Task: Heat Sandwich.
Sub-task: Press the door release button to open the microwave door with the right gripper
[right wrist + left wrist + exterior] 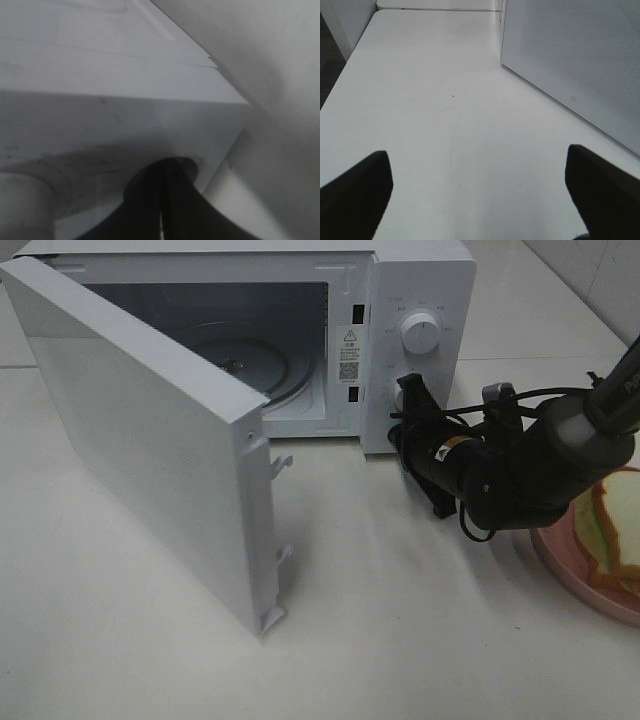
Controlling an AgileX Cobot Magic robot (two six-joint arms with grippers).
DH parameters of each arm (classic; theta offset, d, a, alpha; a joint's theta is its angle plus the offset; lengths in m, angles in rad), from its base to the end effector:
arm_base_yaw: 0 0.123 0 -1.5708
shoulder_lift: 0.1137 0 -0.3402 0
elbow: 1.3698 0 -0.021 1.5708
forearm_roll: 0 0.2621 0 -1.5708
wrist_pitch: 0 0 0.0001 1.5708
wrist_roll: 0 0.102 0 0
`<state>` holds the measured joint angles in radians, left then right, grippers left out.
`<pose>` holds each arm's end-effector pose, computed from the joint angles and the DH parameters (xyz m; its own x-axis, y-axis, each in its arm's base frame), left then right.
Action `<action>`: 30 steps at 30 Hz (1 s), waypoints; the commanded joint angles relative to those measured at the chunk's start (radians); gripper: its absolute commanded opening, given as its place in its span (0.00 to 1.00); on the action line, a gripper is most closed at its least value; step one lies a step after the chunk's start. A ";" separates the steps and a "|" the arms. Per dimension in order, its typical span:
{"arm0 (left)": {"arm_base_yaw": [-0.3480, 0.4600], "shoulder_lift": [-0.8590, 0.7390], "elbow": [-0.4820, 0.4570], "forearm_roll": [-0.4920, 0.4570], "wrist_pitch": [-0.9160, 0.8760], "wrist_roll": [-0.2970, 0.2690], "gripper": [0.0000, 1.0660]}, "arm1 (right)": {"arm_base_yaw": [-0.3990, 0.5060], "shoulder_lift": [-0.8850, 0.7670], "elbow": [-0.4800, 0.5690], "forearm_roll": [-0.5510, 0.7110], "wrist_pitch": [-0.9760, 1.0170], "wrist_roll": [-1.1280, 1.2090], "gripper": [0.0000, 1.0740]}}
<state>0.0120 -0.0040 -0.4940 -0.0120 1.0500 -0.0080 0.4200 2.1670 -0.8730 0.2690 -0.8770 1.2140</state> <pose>-0.0401 -0.0015 0.2767 -0.4480 -0.0194 -0.8938 -0.0090 0.9998 -0.0172 0.3998 0.1557 0.1095 -0.2765 0.9309 -0.2389 0.2655 0.3129 0.9119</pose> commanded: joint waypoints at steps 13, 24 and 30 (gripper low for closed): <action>0.001 -0.012 0.002 0.000 -0.013 -0.002 0.81 | -0.048 -0.002 -0.069 0.072 -0.182 0.002 0.00; 0.001 -0.012 0.002 0.000 -0.013 -0.002 0.81 | -0.048 -0.002 -0.069 0.072 -0.182 -0.001 0.00; 0.001 -0.012 0.002 0.000 -0.013 -0.002 0.81 | -0.048 -0.002 -0.068 0.062 -0.180 -0.027 0.00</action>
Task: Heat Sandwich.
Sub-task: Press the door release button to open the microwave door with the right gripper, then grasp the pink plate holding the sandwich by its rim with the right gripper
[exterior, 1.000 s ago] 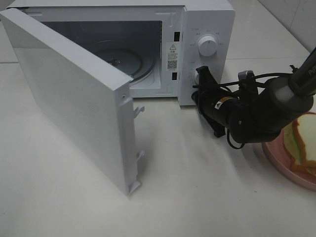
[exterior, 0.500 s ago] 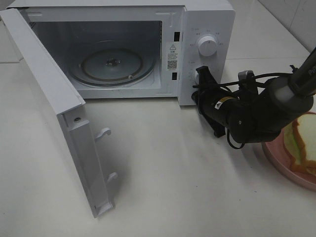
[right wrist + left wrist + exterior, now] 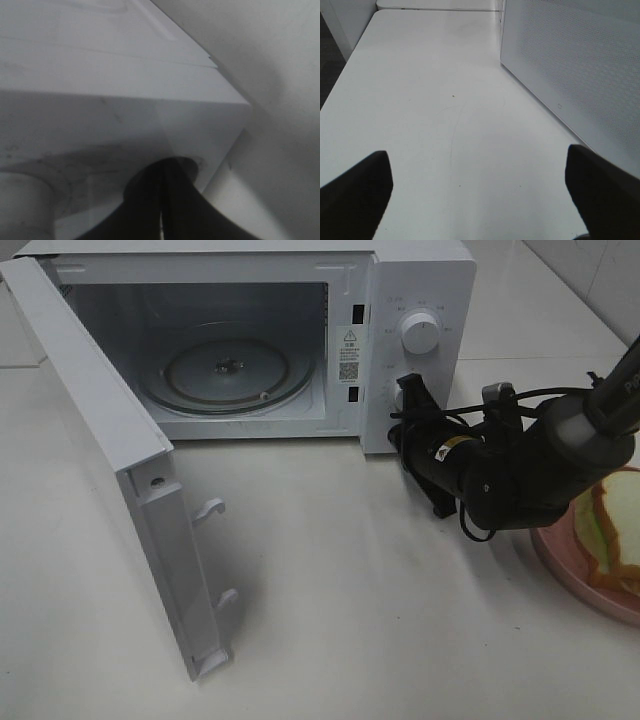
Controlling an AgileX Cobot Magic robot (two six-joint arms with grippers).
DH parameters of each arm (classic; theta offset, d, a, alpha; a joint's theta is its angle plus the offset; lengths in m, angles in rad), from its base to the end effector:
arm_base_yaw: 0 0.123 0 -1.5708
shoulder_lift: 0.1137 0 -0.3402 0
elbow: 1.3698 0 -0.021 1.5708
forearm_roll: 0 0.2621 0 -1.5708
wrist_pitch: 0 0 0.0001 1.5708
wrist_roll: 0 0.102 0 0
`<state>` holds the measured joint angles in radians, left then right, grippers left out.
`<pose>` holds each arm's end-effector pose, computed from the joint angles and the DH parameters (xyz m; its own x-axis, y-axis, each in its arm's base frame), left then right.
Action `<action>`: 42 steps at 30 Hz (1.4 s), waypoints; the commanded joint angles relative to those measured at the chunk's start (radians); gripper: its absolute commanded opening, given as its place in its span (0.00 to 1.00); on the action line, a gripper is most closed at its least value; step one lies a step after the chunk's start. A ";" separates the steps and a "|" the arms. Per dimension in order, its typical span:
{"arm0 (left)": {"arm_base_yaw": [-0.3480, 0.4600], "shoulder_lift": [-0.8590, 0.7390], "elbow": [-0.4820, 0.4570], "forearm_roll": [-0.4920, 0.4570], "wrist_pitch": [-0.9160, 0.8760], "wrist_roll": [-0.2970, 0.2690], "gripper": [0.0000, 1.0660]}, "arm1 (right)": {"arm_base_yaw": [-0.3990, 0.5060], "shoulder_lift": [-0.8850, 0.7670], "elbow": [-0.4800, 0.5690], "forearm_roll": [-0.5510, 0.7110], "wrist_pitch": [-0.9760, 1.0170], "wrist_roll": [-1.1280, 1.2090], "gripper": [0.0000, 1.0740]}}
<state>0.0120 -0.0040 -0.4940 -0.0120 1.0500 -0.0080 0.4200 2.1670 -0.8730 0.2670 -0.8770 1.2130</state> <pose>-0.0401 -0.0015 0.2767 -0.4480 -0.0194 -0.8938 -0.0090 0.9998 -0.0172 0.3997 0.1559 0.1095 -0.2784 0.9299 -0.2405 0.2643 0.3149 0.9116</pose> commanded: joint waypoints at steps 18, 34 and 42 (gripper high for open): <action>0.001 -0.012 0.002 0.000 -0.013 -0.002 0.81 | -0.044 -0.051 0.034 -0.037 -0.182 -0.148 0.00; 0.001 -0.012 0.002 0.000 -0.013 -0.002 0.81 | -0.044 -0.175 0.199 -0.207 -0.173 -0.162 0.00; 0.001 -0.012 0.002 0.000 -0.013 -0.001 0.81 | -0.044 -0.245 0.317 -0.212 -0.155 -0.193 0.00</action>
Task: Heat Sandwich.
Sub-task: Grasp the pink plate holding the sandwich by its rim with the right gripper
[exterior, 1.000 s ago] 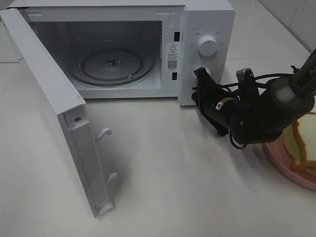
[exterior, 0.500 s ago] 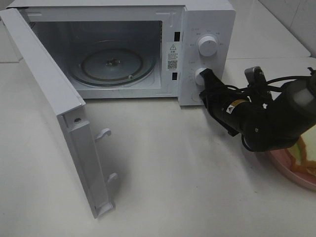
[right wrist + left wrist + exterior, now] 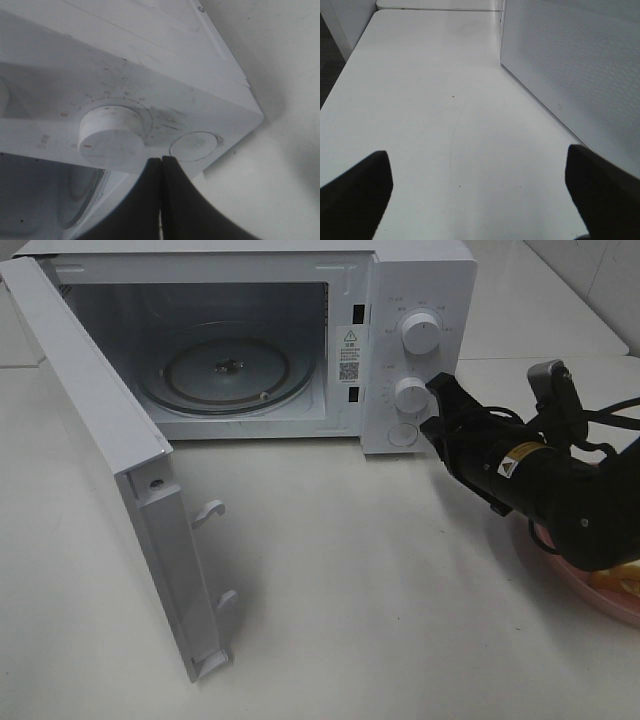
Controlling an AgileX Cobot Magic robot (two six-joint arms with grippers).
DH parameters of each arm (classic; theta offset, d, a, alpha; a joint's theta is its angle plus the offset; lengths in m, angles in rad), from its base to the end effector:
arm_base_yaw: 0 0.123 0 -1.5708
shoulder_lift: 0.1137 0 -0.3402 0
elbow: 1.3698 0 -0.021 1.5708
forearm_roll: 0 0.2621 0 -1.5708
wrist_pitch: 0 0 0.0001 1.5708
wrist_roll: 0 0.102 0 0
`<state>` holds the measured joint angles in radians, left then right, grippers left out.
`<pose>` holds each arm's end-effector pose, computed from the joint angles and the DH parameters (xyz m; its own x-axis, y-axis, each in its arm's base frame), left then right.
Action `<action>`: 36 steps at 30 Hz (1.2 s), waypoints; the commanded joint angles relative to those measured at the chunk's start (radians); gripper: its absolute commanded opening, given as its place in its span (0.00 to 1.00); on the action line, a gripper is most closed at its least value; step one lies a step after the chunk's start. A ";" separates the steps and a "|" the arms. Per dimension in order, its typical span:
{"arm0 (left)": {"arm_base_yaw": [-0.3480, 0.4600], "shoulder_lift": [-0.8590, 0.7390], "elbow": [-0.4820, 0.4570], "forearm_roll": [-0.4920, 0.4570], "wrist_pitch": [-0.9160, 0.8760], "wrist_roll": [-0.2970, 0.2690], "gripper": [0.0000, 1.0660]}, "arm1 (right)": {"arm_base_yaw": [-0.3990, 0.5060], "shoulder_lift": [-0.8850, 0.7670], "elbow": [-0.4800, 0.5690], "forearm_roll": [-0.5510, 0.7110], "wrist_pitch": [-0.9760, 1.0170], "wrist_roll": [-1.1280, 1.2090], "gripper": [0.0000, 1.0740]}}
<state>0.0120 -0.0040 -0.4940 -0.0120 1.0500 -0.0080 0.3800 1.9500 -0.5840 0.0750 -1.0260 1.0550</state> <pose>-0.0401 -0.0015 0.2767 -0.4480 -0.0194 -0.8938 -0.0090 0.9998 -0.0172 0.3322 0.1256 0.1521 -0.3848 0.8010 -0.4586 0.0638 0.5187 0.8525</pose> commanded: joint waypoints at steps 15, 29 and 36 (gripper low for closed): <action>0.001 -0.012 0.002 0.000 -0.013 -0.001 0.81 | -0.004 -0.188 0.085 -0.191 0.193 -0.133 0.00; 0.001 -0.012 0.002 0.000 -0.013 -0.001 0.81 | -0.004 -0.517 0.075 -0.305 0.718 -0.327 0.00; 0.001 -0.012 0.002 0.000 -0.013 -0.001 0.81 | -0.004 -0.650 -0.067 -0.305 1.189 -0.520 0.05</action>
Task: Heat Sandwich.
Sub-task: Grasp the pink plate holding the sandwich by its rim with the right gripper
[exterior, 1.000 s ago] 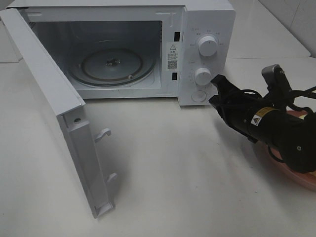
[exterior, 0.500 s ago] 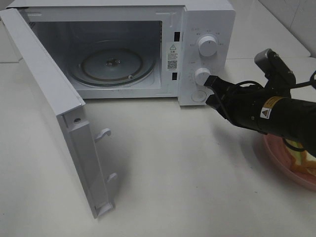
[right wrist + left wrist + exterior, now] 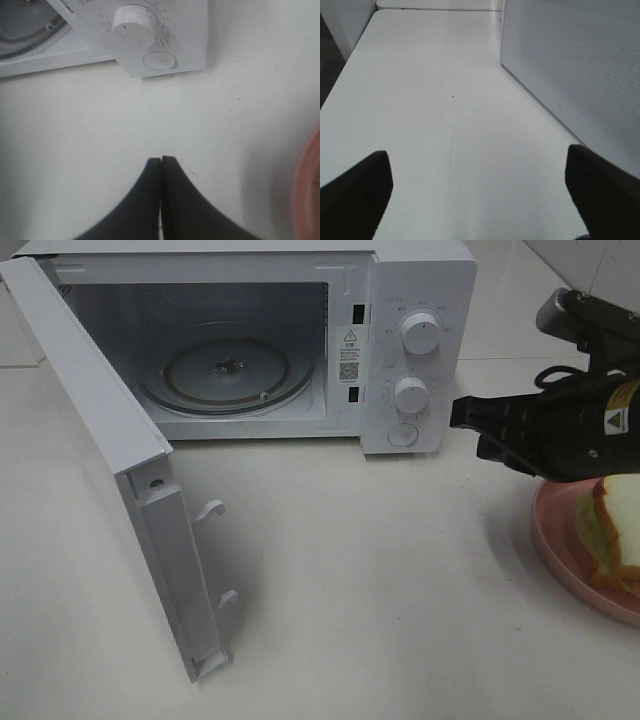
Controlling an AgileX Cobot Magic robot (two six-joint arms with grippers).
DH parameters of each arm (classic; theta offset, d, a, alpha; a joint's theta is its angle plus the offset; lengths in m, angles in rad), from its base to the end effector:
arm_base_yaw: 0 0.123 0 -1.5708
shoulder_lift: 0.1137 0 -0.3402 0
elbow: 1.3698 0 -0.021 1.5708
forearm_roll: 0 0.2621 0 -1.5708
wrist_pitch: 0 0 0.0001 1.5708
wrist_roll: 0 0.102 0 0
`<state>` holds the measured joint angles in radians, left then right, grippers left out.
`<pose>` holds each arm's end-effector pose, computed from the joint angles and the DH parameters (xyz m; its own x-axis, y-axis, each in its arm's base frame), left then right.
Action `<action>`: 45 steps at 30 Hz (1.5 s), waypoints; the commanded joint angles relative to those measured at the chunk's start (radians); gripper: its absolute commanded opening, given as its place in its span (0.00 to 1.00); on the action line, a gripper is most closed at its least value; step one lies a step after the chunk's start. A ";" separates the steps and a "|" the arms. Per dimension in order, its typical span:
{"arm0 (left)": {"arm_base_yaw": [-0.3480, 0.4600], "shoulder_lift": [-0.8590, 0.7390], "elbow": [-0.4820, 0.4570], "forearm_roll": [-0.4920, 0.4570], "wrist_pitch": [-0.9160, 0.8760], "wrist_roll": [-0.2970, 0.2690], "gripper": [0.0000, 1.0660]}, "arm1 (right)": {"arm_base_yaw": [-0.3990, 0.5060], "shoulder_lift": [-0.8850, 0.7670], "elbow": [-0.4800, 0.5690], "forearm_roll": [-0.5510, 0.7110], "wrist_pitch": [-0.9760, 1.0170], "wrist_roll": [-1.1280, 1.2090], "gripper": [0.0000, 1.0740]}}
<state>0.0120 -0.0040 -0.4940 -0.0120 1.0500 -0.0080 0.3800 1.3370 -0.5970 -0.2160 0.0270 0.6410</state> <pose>-0.0401 -0.0015 0.2767 -0.4480 -0.0194 -0.8938 -0.0090 0.9998 -0.0172 0.2412 0.0957 0.2541 -0.6826 0.1714 -0.7104 -0.0936 0.9436 0.3176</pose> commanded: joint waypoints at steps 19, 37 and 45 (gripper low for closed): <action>0.001 -0.012 0.002 0.000 -0.013 -0.001 0.81 | -0.004 -0.079 -0.464 -0.002 0.778 -0.408 0.60; 0.001 -0.012 0.002 0.000 -0.013 -0.001 0.81 | -0.087 0.117 -0.647 0.084 1.136 -0.437 0.71; 0.001 -0.012 0.002 0.000 -0.013 -0.001 0.81 | -0.124 0.181 -0.647 0.099 1.126 -0.437 0.71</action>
<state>0.0120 -0.0040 -0.4940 -0.0120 1.0500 -0.0080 0.2600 1.5080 -1.2380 -0.1230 1.1540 0.2160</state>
